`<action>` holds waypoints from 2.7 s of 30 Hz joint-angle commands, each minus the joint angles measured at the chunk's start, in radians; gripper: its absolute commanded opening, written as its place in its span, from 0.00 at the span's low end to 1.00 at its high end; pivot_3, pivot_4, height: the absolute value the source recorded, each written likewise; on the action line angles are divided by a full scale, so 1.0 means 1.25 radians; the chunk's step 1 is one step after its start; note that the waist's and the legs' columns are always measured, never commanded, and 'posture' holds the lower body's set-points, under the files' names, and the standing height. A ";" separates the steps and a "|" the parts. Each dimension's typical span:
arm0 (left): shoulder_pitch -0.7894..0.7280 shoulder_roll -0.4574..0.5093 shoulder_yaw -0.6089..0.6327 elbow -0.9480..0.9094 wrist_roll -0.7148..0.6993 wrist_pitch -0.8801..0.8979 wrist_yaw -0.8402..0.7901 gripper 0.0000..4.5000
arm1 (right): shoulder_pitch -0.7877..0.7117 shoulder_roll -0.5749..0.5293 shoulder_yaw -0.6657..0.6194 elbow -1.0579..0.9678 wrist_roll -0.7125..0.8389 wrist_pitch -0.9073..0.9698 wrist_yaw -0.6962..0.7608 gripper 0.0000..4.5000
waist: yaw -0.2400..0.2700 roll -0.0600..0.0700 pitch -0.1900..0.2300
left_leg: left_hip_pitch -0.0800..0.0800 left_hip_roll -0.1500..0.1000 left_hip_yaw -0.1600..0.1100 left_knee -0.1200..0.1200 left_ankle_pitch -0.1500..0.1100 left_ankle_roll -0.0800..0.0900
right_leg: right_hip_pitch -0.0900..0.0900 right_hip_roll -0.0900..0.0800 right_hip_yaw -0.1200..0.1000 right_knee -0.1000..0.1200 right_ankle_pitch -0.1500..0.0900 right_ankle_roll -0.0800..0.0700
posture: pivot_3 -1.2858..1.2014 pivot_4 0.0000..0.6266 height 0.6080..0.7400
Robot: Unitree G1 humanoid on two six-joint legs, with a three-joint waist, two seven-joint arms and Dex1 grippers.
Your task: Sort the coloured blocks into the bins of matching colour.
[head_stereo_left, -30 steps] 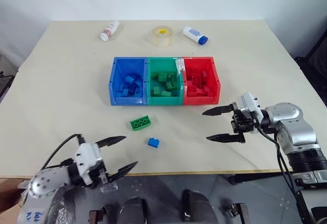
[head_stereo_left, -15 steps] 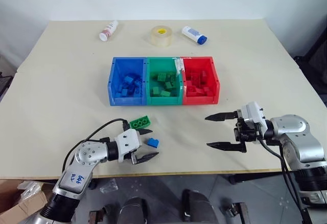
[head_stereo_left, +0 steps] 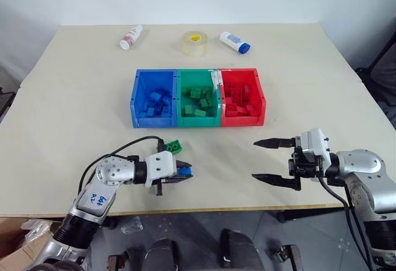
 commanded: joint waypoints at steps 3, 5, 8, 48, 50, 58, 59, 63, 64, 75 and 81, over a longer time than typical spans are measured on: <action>-0.004 0.018 0.036 -0.048 -0.031 0.052 0.004 0.20 | 0.005 -0.010 -0.031 0.003 0.010 -0.016 0.005 1.00 | 0.001 0.000 0.000 | 0.000 0.000 0.000 0.000 0.000 0.000 | 0.001 0.000 0.000 0.000 0.000 0.000 | 0.52 0.24 1.00; 0.006 0.035 0.018 -0.057 -0.018 0.056 -0.013 0.20 | 0.001 -0.007 -0.030 0.004 0.011 -0.016 0.000 1.00 | 0.001 0.000 0.000 | 0.000 0.000 0.000 0.000 0.000 0.000 | 0.000 0.000 0.000 0.000 0.000 0.000 | 0.52 0.24 1.00; 0.009 0.034 0.017 -0.069 -0.021 0.065 -0.006 0.20 | -0.002 -0.005 -0.030 0.004 0.011 -0.015 -0.004 1.00 | 0.001 0.000 0.000 | 0.000 0.000 0.000 0.000 0.000 0.000 | 0.000 0.000 0.000 0.000 0.000 0.000 | 0.52 0.24 1.00; -0.369 0.017 0.195 0.433 -0.070 -0.043 -0.015 0.99 | -0.147 0.058 -0.054 0.109 0.048 -0.012 -0.072 1.00 | 0.010 0.000 0.000 | -0.001 -0.002 0.000 0.000 0.001 0.001 | 0.001 0.000 0.001 -0.002 0.002 0.003 | 0.52 0.24 1.00; -0.279 0.070 0.218 0.324 -0.114 0.002 -0.070 0.99 | -0.154 0.047 -0.044 0.118 0.043 -0.006 -0.049 1.00 | 0.000 0.000 0.000 | -0.001 -0.001 0.001 0.000 0.001 0.001 | 0.000 0.000 0.001 -0.001 0.002 0.003 | 0.52 0.24 1.00; 0.079 0.189 0.347 0.069 -0.251 0.076 -0.177 0.99 | -0.201 -0.003 0.008 0.204 -0.003 -0.018 0.070 1.00 | -0.003 0.000 0.000 | 0.000 -0.001 0.002 0.000 0.000 0.001 | 0.000 0.000 0.003 0.000 0.002 0.003 | 0.52 0.24 1.00; 0.107 0.192 0.360 0.058 -0.257 0.075 -0.178 0.99 | -0.207 -0.007 0.012 0.215 -0.009 -0.021 0.082 1.00 | 0.001 0.000 0.000 | 0.000 -0.001 0.001 0.000 0.000 0.001 | 0.000 0.000 0.003 0.000 0.002 0.003 | 0.52 0.24 1.00; 0.245 0.189 0.439 0.067 -0.273 0.013 -0.219 0.99 | -0.241 -0.017 0.032 0.264 -0.033 -0.032 0.125 1.00 | 0.002 0.000 0.000 | 0.000 -0.001 0.002 0.001 0.000 0.001 | 0.000 0.000 0.003 -0.001 0.002 0.003 | 0.52 0.24 1.00; 0.268 0.190 0.452 0.072 -0.274 0.003 -0.224 0.99 | -0.249 -0.017 0.034 0.272 -0.035 -0.033 0.132 1.00 | -0.002 0.000 0.000 | 0.000 -0.001 0.002 0.001 0.000 0.001 | 0.000 0.000 0.003 0.000 0.002 0.003 | 0.52 0.24 1.00; 0.257 0.164 0.410 0.064 -0.250 -0.013 -0.189 0.99 | -0.277 -0.009 0.043 0.286 -0.046 -0.031 0.156 1.00 | -0.004 0.000 0.000 | 0.000 -0.001 0.002 0.000 0.000 0.001 | -0.001 0.000 0.003 -0.001 0.001 0.002 | 0.52 0.24 1.00; 0.087 0.077 0.262 0.149 -0.158 -0.057 -0.136 0.99 | -0.219 -0.011 0.034 0.212 -0.040 -0.024 0.139 1.00 | 0.000 0.000 0.000 | 0.000 -0.001 0.002 0.000 0.000 0.001 | 0.000 0.000 0.003 0.000 0.002 0.002 | 0.52 0.24 1.00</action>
